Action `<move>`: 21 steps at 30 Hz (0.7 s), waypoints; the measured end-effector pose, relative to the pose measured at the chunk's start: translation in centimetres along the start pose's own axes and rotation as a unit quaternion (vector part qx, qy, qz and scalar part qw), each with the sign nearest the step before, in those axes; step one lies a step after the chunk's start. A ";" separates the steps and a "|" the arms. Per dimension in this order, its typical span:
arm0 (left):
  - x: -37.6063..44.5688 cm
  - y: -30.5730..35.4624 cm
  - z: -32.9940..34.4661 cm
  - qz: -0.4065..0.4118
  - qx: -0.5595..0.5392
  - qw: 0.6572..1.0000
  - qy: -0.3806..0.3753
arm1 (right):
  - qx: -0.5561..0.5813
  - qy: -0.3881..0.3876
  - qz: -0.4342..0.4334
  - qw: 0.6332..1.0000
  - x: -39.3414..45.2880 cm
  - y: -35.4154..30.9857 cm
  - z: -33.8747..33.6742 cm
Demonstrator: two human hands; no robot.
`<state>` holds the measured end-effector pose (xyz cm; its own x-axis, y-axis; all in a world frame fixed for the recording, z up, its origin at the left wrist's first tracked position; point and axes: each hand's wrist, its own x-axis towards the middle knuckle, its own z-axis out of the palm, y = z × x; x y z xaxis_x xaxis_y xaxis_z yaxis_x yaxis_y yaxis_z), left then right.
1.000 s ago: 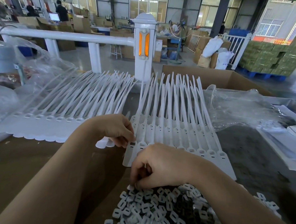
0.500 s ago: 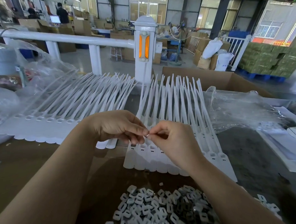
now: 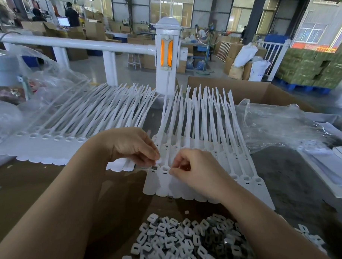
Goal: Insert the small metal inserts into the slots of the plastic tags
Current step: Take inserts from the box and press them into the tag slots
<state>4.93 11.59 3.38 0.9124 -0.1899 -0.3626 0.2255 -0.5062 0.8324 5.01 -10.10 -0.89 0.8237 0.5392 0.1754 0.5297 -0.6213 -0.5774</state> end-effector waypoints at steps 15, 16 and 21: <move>1.2 -0.4 0.8 -0.058 0.160 0.985 0.026 | 0.017 -0.073 0.023 0.997 -0.1 0.1 -0.3; 1.2 -0.4 0.8 -0.059 0.158 0.985 0.026 | 0.018 -0.073 0.023 0.997 -0.1 0.1 -0.3; 1.3 -0.2 1.0 -0.071 0.170 0.983 0.026 | 0.026 -0.077 0.030 0.996 0.0 0.0 -0.4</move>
<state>5.75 10.62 2.32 0.8983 -0.0593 -0.4353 0.2316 -0.7781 0.5839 5.11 -10.33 -0.62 0.8107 0.5852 0.0160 0.4653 -0.6275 -0.6243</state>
